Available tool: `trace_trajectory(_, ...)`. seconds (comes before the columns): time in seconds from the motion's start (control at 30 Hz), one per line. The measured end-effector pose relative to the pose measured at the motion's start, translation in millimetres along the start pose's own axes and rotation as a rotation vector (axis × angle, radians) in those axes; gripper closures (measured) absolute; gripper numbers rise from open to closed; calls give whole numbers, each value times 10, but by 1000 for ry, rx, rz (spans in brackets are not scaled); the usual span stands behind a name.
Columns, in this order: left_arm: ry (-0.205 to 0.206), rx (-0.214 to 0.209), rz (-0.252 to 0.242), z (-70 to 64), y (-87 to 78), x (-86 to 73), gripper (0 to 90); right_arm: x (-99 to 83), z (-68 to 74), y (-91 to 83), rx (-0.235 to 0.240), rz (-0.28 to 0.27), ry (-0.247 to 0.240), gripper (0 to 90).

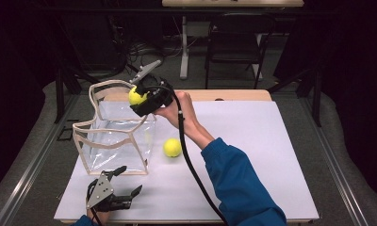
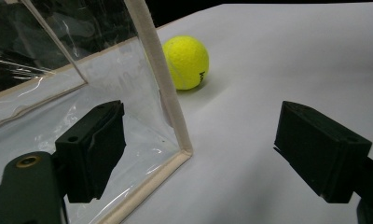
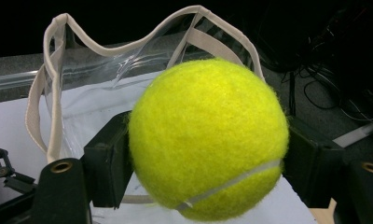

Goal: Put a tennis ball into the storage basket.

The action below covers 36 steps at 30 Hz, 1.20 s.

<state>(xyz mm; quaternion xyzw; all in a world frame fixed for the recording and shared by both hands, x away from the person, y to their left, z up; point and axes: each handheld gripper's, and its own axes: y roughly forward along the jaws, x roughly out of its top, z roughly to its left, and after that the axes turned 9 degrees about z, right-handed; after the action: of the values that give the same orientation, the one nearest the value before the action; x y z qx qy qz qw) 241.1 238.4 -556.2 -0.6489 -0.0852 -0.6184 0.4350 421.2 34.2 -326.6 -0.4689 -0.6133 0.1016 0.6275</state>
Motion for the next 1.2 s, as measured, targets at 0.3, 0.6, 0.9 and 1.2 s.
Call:
trace_trajectory(0.3,0,-2,3,1,3,1,160,36,27,49,-10,-10,-3,258)
trace_trajectory(0.6,2,-6,4,0,14,3,160,87,59,112,-20,-7,-4,259)
trace_trajectory(0.9,1,-5,2,2,7,2,160,146,49,211,-11,32,5,258)
trace_trajectory(1.2,1,-6,4,6,10,2,161,144,0,331,11,74,17,258)
